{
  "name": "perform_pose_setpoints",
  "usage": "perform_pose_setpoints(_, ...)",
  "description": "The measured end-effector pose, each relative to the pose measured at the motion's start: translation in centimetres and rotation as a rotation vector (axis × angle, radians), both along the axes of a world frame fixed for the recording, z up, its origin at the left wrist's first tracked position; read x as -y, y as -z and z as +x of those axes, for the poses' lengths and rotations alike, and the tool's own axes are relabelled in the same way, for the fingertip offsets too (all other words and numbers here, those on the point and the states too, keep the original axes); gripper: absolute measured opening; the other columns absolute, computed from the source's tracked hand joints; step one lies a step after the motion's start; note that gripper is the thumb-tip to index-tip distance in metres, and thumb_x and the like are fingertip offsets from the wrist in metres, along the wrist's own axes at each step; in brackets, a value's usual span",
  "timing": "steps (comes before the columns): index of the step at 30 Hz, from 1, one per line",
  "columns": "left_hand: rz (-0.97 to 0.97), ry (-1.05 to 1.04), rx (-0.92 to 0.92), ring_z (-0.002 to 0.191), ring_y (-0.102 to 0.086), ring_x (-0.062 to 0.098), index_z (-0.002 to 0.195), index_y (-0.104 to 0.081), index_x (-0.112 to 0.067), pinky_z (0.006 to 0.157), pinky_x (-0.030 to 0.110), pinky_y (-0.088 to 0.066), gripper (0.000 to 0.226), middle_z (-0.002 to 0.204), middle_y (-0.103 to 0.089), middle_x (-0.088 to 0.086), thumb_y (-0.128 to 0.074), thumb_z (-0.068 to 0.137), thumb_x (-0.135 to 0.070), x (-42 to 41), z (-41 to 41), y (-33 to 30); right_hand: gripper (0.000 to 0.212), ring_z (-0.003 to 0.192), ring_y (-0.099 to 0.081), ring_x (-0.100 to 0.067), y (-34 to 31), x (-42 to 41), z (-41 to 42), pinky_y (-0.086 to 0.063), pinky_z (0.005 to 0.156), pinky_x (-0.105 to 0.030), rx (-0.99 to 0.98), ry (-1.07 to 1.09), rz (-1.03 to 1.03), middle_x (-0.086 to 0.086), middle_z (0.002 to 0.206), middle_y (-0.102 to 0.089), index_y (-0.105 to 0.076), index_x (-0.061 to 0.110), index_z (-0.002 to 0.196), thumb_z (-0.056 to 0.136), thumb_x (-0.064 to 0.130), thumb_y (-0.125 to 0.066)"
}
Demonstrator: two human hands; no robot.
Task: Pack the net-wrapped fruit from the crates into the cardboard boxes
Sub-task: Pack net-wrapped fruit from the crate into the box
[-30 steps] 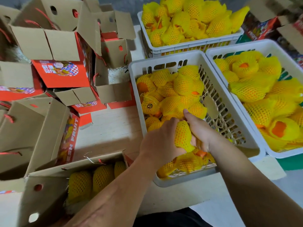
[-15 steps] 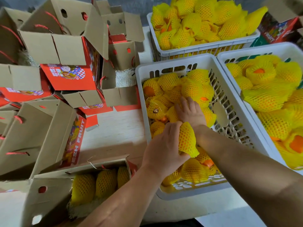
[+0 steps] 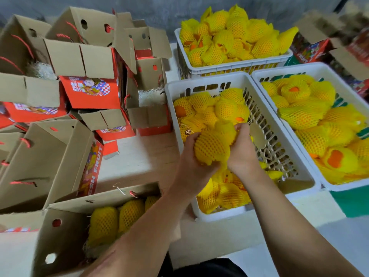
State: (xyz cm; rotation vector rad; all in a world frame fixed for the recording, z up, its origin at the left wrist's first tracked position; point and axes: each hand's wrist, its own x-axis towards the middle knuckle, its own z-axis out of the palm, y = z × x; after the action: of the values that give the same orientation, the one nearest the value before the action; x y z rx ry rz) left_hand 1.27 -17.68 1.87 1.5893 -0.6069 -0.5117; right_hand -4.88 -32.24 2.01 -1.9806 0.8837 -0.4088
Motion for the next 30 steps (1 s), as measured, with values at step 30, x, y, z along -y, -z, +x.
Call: perform_pose_setpoints(30, 0.276, -0.304, -0.683, 0.103, -0.069, 0.025, 0.094, -0.071, -0.045, 0.088, 0.054, -0.061, 0.024, 0.111, -0.069, -0.003, -0.063, 0.072, -0.052, -31.2, 5.2, 2.4, 0.024, 0.072, -0.073, -0.012, 2.1, -29.7, 3.6, -0.059, 0.065, -0.027, -0.318, -0.304, 0.641, -0.006, 0.095, -0.076, -0.068, 0.023, 0.108, 0.091, 0.038, -0.073)
